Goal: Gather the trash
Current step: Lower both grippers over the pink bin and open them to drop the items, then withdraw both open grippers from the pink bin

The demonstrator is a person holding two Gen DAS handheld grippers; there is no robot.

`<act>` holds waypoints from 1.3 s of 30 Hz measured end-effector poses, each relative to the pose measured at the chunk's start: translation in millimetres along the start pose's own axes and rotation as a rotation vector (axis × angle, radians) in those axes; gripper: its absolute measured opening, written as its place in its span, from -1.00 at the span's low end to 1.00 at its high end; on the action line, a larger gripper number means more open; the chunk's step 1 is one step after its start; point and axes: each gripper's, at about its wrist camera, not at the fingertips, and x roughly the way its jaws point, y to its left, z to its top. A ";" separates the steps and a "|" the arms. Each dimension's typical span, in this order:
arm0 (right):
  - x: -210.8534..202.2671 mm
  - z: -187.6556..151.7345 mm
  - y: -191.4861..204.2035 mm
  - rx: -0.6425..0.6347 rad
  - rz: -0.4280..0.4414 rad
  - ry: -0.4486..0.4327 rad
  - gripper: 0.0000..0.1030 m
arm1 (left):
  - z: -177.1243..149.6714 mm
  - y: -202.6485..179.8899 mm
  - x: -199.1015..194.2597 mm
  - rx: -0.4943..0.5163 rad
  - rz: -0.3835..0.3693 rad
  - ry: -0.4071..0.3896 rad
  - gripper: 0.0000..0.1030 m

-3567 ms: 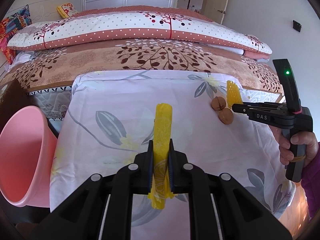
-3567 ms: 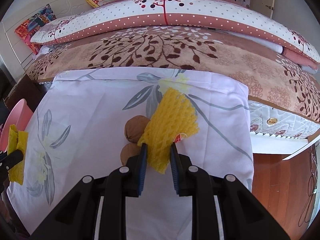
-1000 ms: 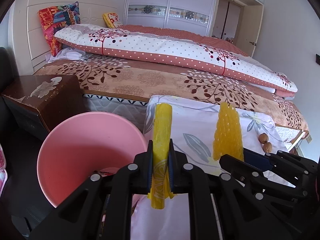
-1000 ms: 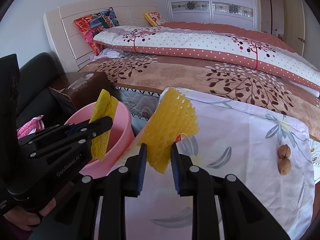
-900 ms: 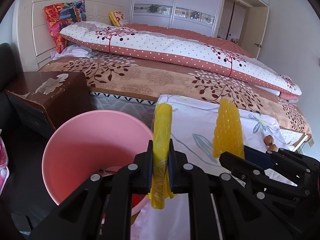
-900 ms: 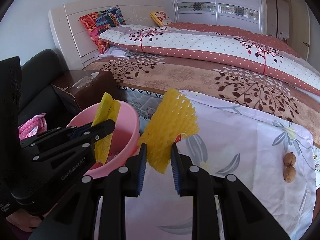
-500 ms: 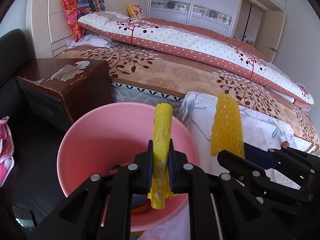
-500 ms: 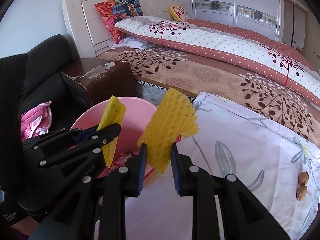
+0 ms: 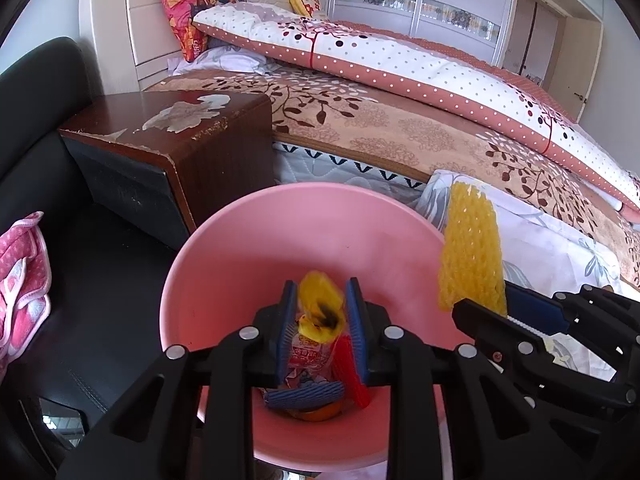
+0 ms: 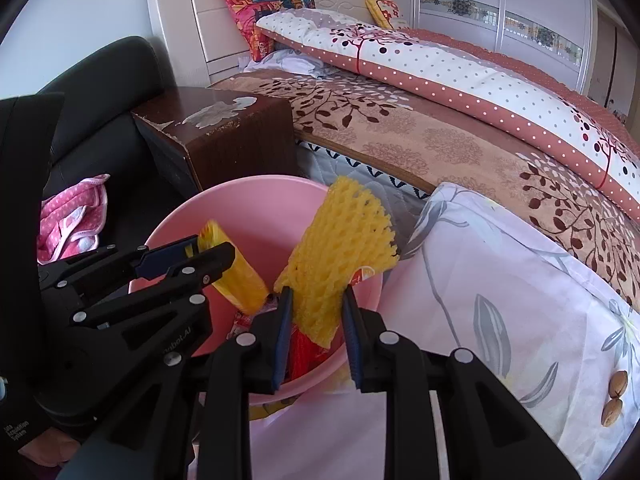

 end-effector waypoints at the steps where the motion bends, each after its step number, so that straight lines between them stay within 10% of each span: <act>1: 2.0 0.0 1.4 -0.003 0.000 0.004 -0.54 | -0.5 1.4 0.8 -0.001 0.000 0.004 -0.52; 13: 7.7 4.1 -0.5 0.008 0.034 0.013 -0.24 | -0.7 17.1 9.0 -0.044 0.012 0.036 -0.02; 39: -43.8 -18.9 -14.5 0.058 -0.091 -0.132 0.20 | 1.5 -8.0 -19.2 0.017 0.005 -0.063 0.03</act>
